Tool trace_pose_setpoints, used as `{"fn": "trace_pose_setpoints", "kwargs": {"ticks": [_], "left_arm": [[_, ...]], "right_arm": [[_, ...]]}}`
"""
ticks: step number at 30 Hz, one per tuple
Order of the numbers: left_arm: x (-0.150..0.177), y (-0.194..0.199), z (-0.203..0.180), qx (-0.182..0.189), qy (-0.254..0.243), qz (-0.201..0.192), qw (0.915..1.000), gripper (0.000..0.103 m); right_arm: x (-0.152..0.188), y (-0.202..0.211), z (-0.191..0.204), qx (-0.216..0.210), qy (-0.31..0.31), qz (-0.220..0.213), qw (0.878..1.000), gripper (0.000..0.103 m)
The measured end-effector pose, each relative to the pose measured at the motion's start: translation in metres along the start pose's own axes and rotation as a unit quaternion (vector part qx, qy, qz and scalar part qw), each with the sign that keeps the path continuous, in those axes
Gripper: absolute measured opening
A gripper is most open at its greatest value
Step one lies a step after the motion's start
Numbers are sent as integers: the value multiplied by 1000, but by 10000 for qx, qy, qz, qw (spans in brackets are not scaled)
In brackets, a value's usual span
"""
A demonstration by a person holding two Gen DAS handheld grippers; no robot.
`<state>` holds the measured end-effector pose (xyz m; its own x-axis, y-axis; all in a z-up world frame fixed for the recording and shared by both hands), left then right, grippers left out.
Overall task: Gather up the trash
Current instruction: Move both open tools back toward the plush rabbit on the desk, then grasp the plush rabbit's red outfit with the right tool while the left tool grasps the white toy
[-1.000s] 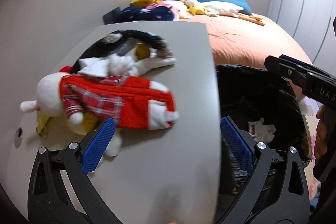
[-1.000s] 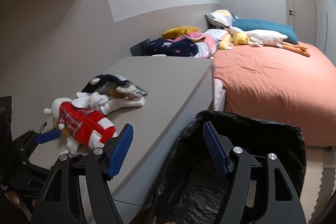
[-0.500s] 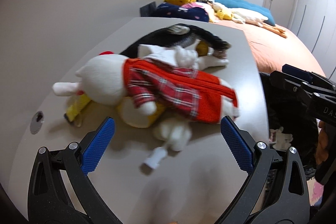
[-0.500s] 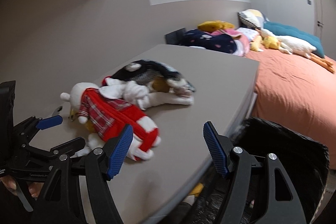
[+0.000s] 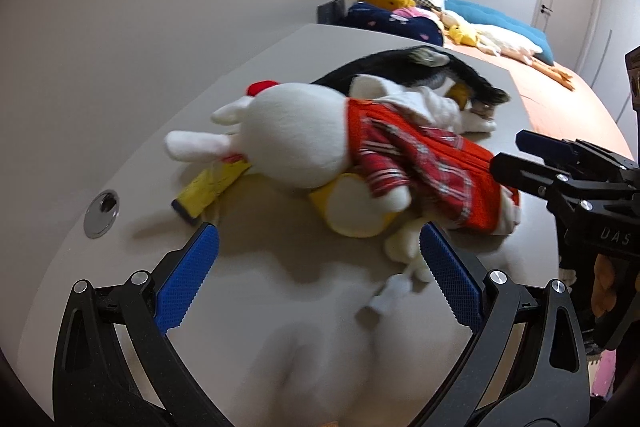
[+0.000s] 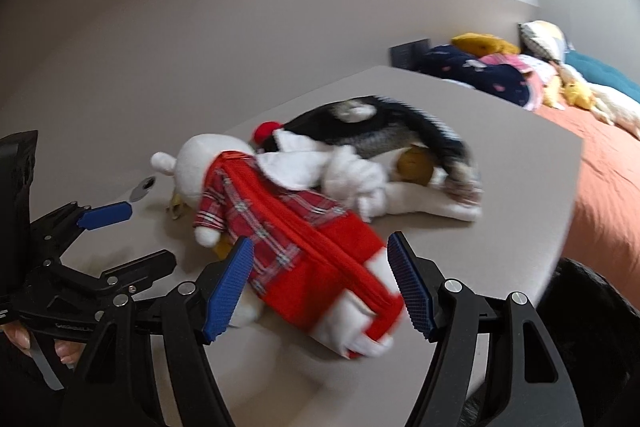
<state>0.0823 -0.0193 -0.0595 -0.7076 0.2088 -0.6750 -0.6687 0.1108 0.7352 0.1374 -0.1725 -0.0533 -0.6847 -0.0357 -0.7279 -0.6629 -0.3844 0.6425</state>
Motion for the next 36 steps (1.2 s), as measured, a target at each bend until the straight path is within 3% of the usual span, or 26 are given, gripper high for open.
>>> {"fn": "trace_pose_setpoints", "kwargs": {"ticks": [4,12,15,18,20,26,36], "left_arm": [[2,-3,13,-22,178,56,9998,97],[4,-4,18,-20,215,81,9997,97],[3,-5,16,6,217,94,9997,97],[2,-5,12,30,171,98,9998,97],[1,-5,9,47,125,89,9999,97],[0,-4,-2,75,-37,79,9999,97],[-6,6,-28,263,-402,-93,9988,97]], "right_arm": [[-5,-19,19,-242,173,117,9995,70],[-3,-49,23,-113,263,409,9988,70],[-2,-54,22,-88,289,459,9985,57],[-2,-56,19,-151,217,484,9985,35],[-3,-55,19,-174,252,458,9985,11],[-8,-41,26,-476,176,295,9983,7],[-43,7,28,-681,-54,-477,9965,6]]}}
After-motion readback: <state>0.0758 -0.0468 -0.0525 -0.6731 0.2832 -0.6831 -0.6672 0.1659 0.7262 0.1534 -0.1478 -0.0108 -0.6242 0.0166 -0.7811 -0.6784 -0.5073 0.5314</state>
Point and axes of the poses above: each gripper's, at about its wrist camera, not at the fingertips, and y roughly against the way its jaws point, z to its left, x to its underside, the point moved 7 cm from there along -y, roughly the way its jaws point, and after that the axes turned 3 degrees about -y, right-handed, at the moved point
